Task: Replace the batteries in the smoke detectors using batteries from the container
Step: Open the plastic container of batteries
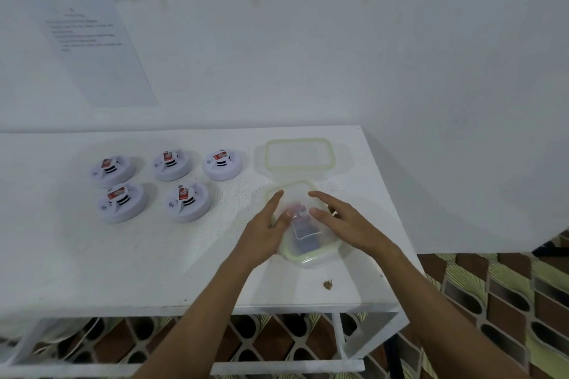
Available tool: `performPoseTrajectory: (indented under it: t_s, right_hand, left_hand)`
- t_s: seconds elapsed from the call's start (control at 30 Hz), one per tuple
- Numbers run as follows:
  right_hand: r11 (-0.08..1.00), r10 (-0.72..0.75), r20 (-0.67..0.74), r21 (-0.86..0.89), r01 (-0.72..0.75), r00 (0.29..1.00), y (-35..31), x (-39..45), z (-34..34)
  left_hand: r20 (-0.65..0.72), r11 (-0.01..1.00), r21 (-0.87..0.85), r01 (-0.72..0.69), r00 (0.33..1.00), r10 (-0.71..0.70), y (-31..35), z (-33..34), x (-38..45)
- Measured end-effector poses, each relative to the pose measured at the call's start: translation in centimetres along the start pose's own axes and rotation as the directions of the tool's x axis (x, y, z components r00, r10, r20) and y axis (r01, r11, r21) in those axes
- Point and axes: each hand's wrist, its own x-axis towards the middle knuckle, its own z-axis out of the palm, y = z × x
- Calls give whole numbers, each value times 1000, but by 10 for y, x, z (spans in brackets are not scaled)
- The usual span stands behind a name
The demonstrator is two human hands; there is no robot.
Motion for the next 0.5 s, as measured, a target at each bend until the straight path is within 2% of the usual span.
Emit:
performPoseTrajectory:
  t_s: [0.13,0.3,0.5]
  right_hand:
    - [997,12,-94,81,-4,995,-1,6,11]
    - [983,17,-80,181,-3,997,-3,7,14]
    - [983,-37,-35,180,42,999,2,6,10]
  left_hand:
    - [35,994,-110,15,999,-12,6,0,2]
    - [-94,985,-173,5,995,-21,7,10,0]
    - [-216,956,-280,-85,976,24,8,14,-3]
